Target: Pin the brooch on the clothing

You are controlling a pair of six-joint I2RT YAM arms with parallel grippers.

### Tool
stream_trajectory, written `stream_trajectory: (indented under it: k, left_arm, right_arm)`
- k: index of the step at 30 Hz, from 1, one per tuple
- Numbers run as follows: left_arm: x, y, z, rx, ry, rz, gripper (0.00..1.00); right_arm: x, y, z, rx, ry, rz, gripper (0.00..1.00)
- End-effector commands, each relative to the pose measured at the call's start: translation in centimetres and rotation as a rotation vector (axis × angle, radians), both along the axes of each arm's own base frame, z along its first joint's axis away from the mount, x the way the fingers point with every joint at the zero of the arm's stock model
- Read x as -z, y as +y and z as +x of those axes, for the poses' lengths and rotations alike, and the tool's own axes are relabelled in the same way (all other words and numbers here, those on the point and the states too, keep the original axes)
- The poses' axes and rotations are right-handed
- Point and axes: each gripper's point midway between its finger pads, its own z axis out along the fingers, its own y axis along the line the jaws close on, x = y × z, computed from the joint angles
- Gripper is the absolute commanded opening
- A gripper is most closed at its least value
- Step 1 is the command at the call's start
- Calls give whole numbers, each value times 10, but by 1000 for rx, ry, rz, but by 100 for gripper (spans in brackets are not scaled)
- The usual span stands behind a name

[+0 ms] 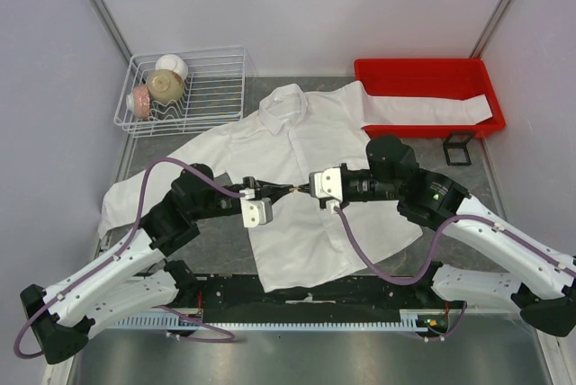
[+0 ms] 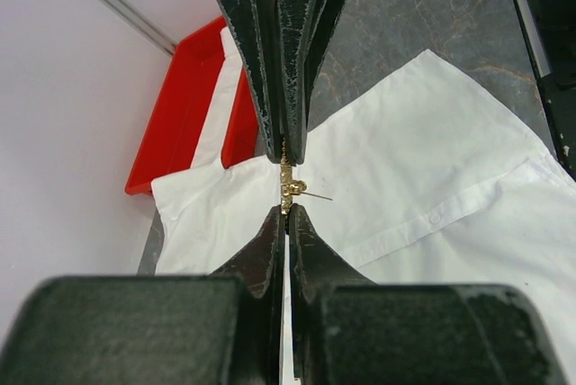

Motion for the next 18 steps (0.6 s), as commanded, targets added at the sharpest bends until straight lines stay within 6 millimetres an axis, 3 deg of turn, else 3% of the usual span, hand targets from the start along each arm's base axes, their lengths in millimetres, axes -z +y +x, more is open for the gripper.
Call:
stream_trajectory:
  k: [1, 6, 8, 9, 10, 12, 13, 18]
  left_arm:
    - [-25, -2, -4, 25, -30, -41, 2]
    - [-30, -2, -5, 24, -15, -35, 2]
    - [-29, 1, -3, 2, 1, -20, 15]
    - [-28, 4, -2, -12, 13, -14, 36]
    - [-17, 8, -3, -26, 59, 28, 43]
    - [-14, 14, -2, -60, 125, 68, 54]
    - [5, 21, -6, -69, 208, 134, 57]
    - [4, 43, -1, -74, 619, 74, 64]
  right_arm:
    - [-8, 1, 9, 18, -83, -18, 4]
    - [-13, 2, 11, 13, -144, -40, 0]
    - [-20, -1, 17, 47, -184, -30, 0]
    - [-27, -4, 22, 67, -246, -4, 0]
    - [-32, -7, 26, 83, -298, 3, 0]
    - [-45, -19, 35, 121, -467, 14, 0]
    - [-48, -22, 37, 128, -522, 14, 0]
    - [-64, -37, 31, 110, -852, 42, 0]
